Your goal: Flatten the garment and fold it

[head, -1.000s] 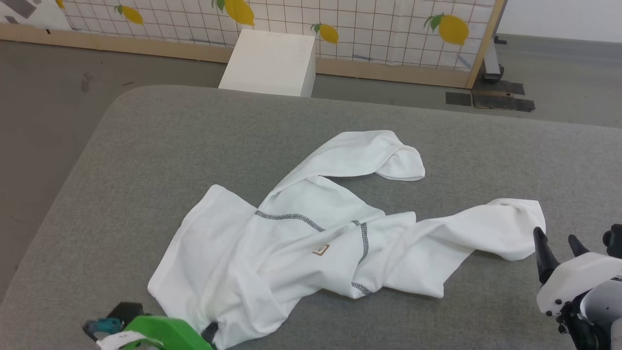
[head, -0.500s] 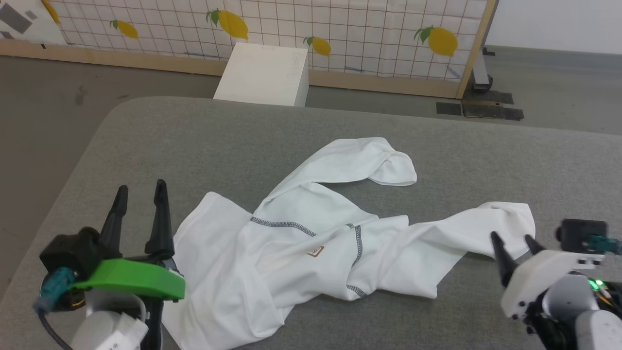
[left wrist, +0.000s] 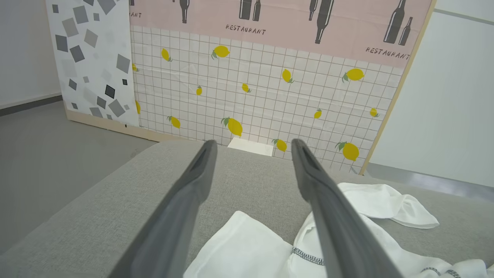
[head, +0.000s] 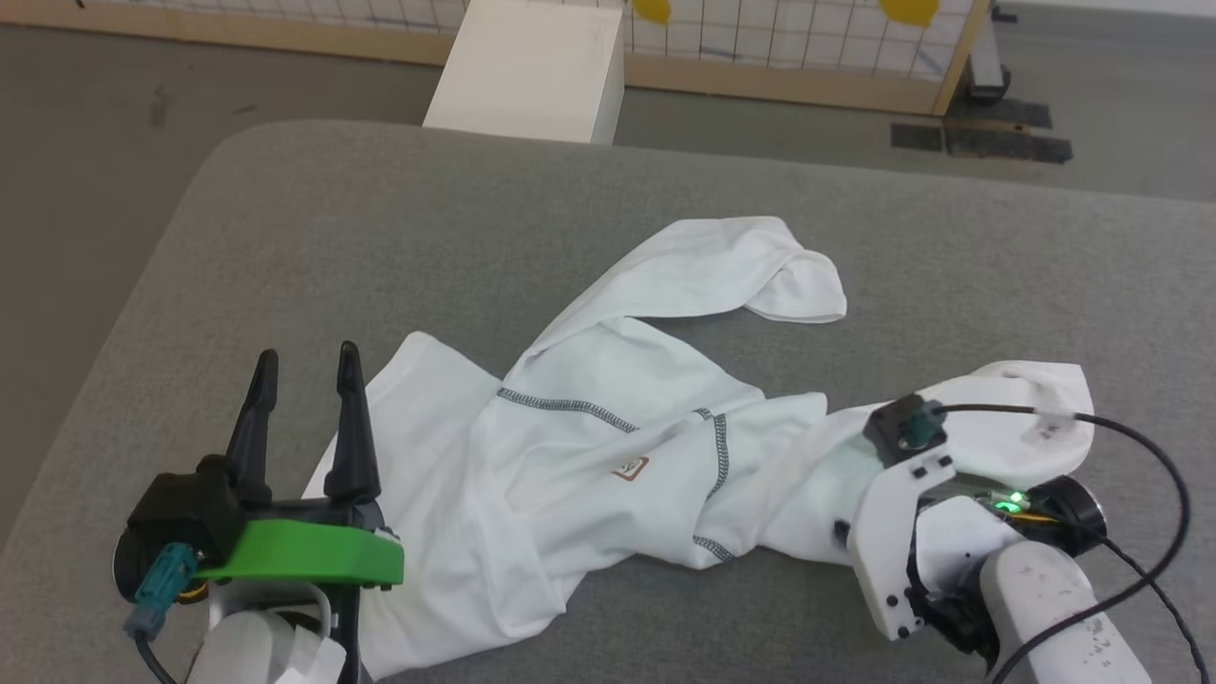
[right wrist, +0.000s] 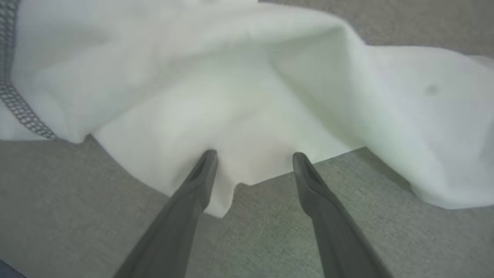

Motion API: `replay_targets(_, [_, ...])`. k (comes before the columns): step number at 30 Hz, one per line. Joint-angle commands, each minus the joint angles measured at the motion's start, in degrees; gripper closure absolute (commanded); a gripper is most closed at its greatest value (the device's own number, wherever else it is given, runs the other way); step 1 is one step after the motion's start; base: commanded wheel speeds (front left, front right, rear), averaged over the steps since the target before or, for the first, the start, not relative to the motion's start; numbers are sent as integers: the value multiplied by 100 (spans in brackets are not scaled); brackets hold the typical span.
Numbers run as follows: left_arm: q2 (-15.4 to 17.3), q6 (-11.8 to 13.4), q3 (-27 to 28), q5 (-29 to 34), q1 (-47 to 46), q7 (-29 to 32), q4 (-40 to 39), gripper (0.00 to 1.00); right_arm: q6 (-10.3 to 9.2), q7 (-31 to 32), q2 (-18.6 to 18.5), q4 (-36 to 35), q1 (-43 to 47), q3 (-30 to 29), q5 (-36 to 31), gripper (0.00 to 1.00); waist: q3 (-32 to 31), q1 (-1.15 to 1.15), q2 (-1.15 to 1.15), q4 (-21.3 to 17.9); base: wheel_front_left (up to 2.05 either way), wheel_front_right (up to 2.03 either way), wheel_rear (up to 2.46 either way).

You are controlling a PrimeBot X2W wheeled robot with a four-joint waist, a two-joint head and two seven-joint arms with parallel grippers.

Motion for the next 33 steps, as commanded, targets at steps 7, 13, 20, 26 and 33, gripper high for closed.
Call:
replay_targets(7, [-318,-312,321,242,-1,-26,123,0,-10,369,-301,614,-177,824,259,0,283,0,55,181,0,0,0])
replay_targets(13, [-475,-458,517,370,15,-27,208,0,-10,208,-424,657,-232,901,755,100,209,0,55,114,0,0,0])
replay_targets(20, [-548,-569,659,498,61,-27,263,0,-10,-390,-598,72,-307,96,1000,100,15,0,55,-84,0,0,0])
replay_targets(26, [-579,-642,674,570,121,-27,302,0,-10,-478,-1056,-398,-185,-1439,792,100,-82,0,55,-259,0,0,0])
replay_targets(33, [-614,-709,574,561,52,-27,414,0,-10,-392,-1177,-290,164,-3273,241,100,18,0,55,-290,0,0,0])
